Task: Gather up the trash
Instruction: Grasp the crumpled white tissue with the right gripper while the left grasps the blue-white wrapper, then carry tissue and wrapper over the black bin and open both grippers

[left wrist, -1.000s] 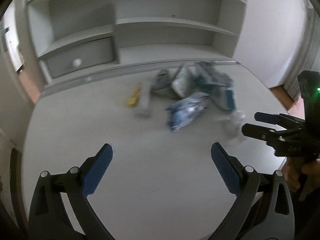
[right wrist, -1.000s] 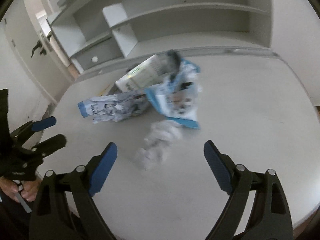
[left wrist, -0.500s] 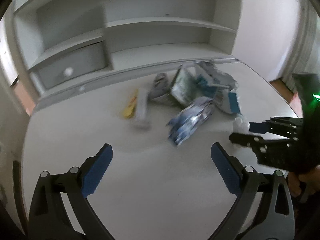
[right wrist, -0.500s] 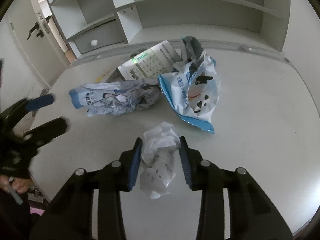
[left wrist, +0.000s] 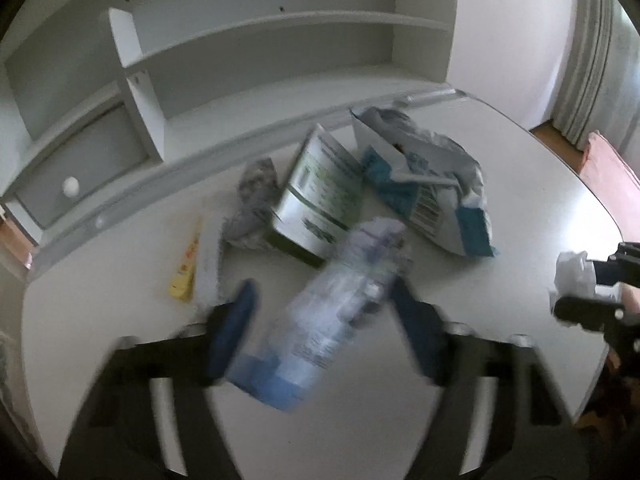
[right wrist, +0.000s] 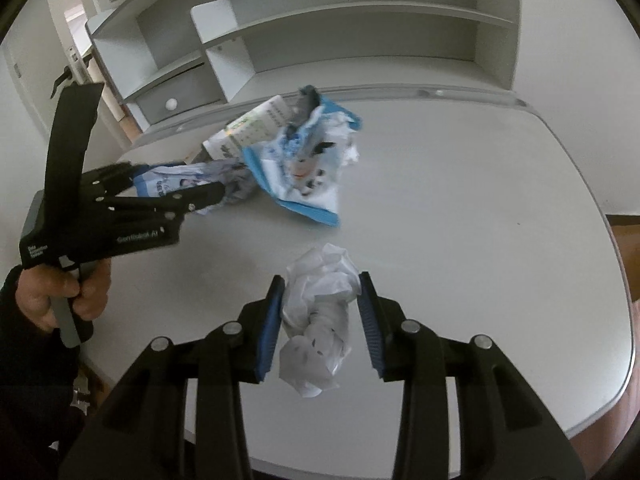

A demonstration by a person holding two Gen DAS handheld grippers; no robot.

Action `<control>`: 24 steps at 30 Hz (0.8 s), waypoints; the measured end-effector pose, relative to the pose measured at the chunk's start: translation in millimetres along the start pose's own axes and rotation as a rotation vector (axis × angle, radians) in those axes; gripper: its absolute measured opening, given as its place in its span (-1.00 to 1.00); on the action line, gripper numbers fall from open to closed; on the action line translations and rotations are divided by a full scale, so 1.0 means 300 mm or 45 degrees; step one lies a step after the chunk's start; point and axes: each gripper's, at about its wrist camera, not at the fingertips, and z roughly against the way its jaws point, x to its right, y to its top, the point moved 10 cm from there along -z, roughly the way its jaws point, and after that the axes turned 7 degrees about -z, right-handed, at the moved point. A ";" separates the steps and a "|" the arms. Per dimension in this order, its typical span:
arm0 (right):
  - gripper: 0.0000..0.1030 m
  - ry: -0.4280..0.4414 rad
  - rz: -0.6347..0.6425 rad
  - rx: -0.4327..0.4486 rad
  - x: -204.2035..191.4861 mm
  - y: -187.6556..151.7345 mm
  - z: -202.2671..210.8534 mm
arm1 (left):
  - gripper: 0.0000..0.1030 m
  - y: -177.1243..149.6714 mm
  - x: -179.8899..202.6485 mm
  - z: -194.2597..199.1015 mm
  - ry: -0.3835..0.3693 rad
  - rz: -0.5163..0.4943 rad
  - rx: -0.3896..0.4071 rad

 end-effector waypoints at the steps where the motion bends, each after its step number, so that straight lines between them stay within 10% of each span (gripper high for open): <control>1: -0.28 -0.004 -0.007 0.005 0.015 -0.004 0.010 | -0.04 -0.002 0.008 0.005 -0.010 -0.001 0.001; 6: -0.28 -0.026 -0.067 0.046 0.108 -0.020 0.079 | -0.57 -0.027 0.020 0.080 0.007 0.003 0.013; 14: -0.28 -0.119 -0.247 0.136 0.369 -0.078 0.234 | -0.59 0.083 0.134 0.255 -0.027 0.016 0.136; 24: -0.28 -0.339 -0.593 0.252 0.834 -0.291 0.488 | -0.59 0.337 0.814 0.284 -0.375 -0.319 0.281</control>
